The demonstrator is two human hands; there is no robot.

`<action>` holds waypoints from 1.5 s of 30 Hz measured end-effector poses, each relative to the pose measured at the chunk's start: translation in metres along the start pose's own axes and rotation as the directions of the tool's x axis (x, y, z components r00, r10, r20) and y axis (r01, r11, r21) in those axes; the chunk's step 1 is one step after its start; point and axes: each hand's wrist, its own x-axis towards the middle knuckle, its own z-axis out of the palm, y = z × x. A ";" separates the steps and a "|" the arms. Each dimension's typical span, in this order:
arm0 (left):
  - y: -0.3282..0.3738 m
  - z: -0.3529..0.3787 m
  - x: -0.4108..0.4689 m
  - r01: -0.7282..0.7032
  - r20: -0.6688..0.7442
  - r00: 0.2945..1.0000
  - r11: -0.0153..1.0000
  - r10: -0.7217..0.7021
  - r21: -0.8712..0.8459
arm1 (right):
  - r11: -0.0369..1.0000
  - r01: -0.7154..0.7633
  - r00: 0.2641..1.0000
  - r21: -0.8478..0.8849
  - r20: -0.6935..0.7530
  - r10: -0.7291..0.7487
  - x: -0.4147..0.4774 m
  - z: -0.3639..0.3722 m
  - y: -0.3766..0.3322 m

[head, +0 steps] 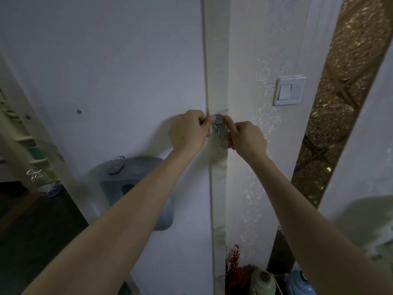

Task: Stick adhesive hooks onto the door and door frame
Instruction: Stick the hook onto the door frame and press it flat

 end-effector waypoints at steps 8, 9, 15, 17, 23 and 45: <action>-0.002 0.003 -0.005 -0.003 -0.028 1.000 1.000 0.002 -0.006 | 0.999 -0.009 1.000 -0.031 -0.001 0.009 -0.004 0.001 0.001; -0.003 0.003 -0.006 -0.007 -0.030 1.000 1.000 0.007 -0.009 | 0.999 -0.006 1.000 -0.038 -0.006 0.006 -0.005 0.002 0.002; -0.006 0.008 -0.012 -0.011 -0.061 0.998 1.000 0.012 0.005 | 0.996 0.031 0.998 -0.079 -0.047 -0.034 -0.011 0.005 0.003; -0.007 0.009 -0.012 -0.019 -0.072 0.997 1.000 0.020 0.021 | 0.995 0.033 0.998 -0.092 -0.049 -0.038 -0.012 0.006 0.004; -0.005 0.011 -0.012 -0.015 -0.094 0.995 0.999 0.020 0.052 | 0.996 0.022 0.999 -0.081 -0.039 -0.026 -0.011 0.006 0.003; -0.006 0.004 -0.027 0.012 -0.062 0.998 0.996 -0.007 0.087 | 0.999 -0.022 1.000 -0.044 -0.005 0.022 -0.033 -0.003 -0.004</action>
